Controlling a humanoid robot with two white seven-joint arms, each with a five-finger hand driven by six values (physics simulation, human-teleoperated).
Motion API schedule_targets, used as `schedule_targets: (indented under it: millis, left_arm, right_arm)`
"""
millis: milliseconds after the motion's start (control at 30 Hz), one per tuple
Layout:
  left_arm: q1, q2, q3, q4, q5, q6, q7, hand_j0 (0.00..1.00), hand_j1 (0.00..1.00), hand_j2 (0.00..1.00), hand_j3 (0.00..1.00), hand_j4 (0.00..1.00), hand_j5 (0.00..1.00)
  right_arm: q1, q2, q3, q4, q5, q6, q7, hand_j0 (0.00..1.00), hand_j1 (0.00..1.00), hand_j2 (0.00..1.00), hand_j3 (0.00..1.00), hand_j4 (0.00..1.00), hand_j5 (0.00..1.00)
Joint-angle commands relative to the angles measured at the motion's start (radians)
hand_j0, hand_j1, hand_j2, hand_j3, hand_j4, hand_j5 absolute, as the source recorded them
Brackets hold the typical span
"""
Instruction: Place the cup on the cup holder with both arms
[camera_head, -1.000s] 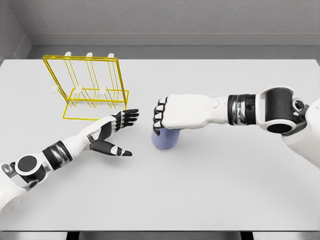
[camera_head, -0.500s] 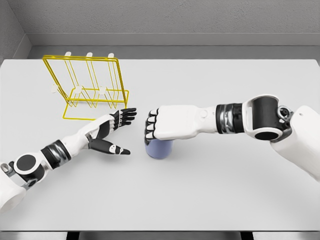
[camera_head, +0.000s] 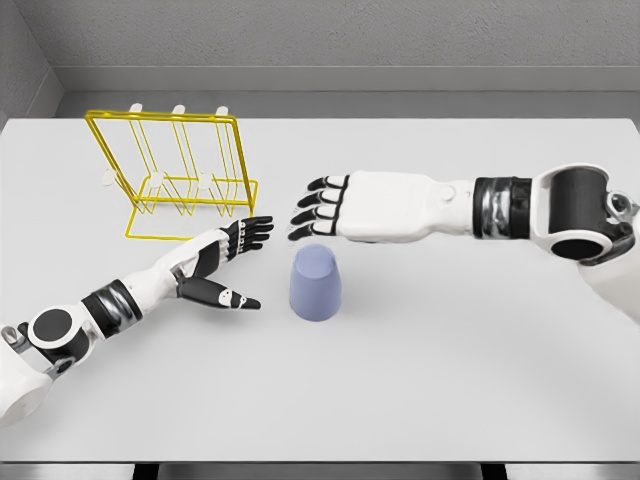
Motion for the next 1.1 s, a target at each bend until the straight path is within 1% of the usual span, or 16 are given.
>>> schedule_targets:
  millis: [0,33,100,167,233,267,367,400,433,500,667,700,733,933,967,1067]
  left_arm:
    - [0.0,0.0,0.001,0.0,0.003,0.0,-0.001,1.0,1.0,1.0,1.0,1.0,1.0]
    - [-0.002,0.0,0.001,0.0,0.003,0.0,-0.001,1.0,1.0,1.0,1.0,1.0,1.0]
    - [-0.002,-0.001,-0.001,-0.001,0.003,0.0,-0.001,1.0,1.0,1.0,1.0,1.0,1.0]
    - [-0.002,-0.01,-0.002,-0.003,0.002,0.0,-0.001,1.0,1.0,1.0,1.0,1.0,1.0]
    - [-0.011,-0.016,-0.022,-0.003,0.0,0.0,-0.001,1.0,1.0,1.0,1.0,1.0,1.0]
    - [-0.012,-0.027,-0.022,-0.004,0.0,0.0,-0.001,1.0,1.0,1.0,1.0,1.0,1.0]
    - [-0.025,-0.041,-0.041,-0.004,-0.001,0.001,-0.001,1.0,1.0,1.0,1.0,1.0,1.0]
    - [-0.026,-0.05,-0.042,-0.003,-0.001,0.001,-0.001,1.0,1.0,1.0,1.0,1.0,1.0]
    - [-0.028,-0.052,-0.044,-0.003,-0.001,0.001,-0.001,1.0,1.0,1.0,1.0,1.0,1.0]
    - [-0.028,-0.061,-0.045,-0.003,-0.001,0.003,-0.001,1.0,1.0,1.0,1.0,1.0,1.0]
    - [-0.043,-0.076,-0.067,-0.003,0.0,0.003,0.001,1.0,1.0,1.0,1.0,1.0,1.0]
    - [-0.044,-0.076,-0.067,-0.003,0.0,0.003,0.001,1.0,1.0,1.0,1.0,1.0,1.0]
    - [-0.044,-0.076,-0.067,-0.003,0.0,0.005,0.001,1.0,1.0,1.0,1.0,1.0,1.0]
    - [-0.048,-0.089,-0.067,-0.003,0.0,0.005,0.001,1.0,1.0,1.0,1.0,1.0,1.0]
    - [-0.049,-0.098,-0.067,-0.003,-0.001,0.005,0.001,1.0,1.0,1.0,1.0,1.0,1.0]
    - [-0.054,-0.101,-0.068,-0.003,0.0,0.006,0.001,1.0,1.0,1.0,1.0,1.0,1.0]
  right_arm:
    - [0.002,-0.055,-0.113,0.0,-0.085,0.003,-0.001,1.0,1.0,1.0,1.0,1.0,1.0]
    - [0.012,-0.101,-0.182,0.002,-0.141,0.003,-0.001,1.0,1.0,1.0,1.0,1.0,1.0]
    - [0.116,-0.199,-0.328,0.008,-0.278,0.003,-0.001,1.0,1.0,1.0,1.0,1.0,1.0]
    - [0.201,-0.219,-0.474,0.038,-0.315,0.003,-0.001,1.0,1.0,1.0,1.0,1.0,1.0]
    - [0.258,-0.227,-0.529,0.058,-0.362,0.003,-0.001,1.0,1.0,1.0,1.0,1.0,1.0]
    - [0.296,-0.225,-0.546,0.061,-0.405,0.003,-0.001,1.0,1.0,1.0,1.0,1.0,1.0]
    - [0.334,-0.213,-0.555,0.066,-0.421,0.003,-0.001,1.0,1.0,1.0,1.0,1.0,1.0]
    - [0.344,-0.199,-0.563,0.066,-0.419,0.003,-0.001,1.0,1.0,1.0,1.0,1.0,1.0]
    - [0.37,-0.16,-0.589,0.064,-0.416,0.003,-0.001,1.0,1.0,1.0,1.0,1.0,1.0]
    - [0.433,-0.136,-0.632,0.066,-0.41,0.003,-0.001,1.0,1.0,1.0,1.0,1.0,1.0]
    - [0.443,-0.13,-0.644,0.109,-0.412,0.003,-0.001,1.0,1.0,1.0,1.0,1.0,1.0]
    - [0.477,-0.132,-0.7,0.109,-0.413,0.003,-0.001,1.0,1.0,1.0,1.0,1.0,1.0]
    - [0.492,-0.13,-0.727,0.103,-0.41,0.003,-0.001,1.0,1.0,1.0,1.0,1.0,1.0]
    - [0.506,-0.129,-0.73,0.107,-0.41,0.003,-0.001,1.0,1.0,1.0,1.0,1.0,1.0]
    - [0.514,-0.112,-0.73,0.107,-0.409,0.003,-0.001,1.0,1.0,1.0,1.0,1.0,1.0]
    - [0.529,-0.11,-0.73,0.107,-0.407,0.003,-0.001,1.0,1.0,1.0,1.0,1.0,1.0]
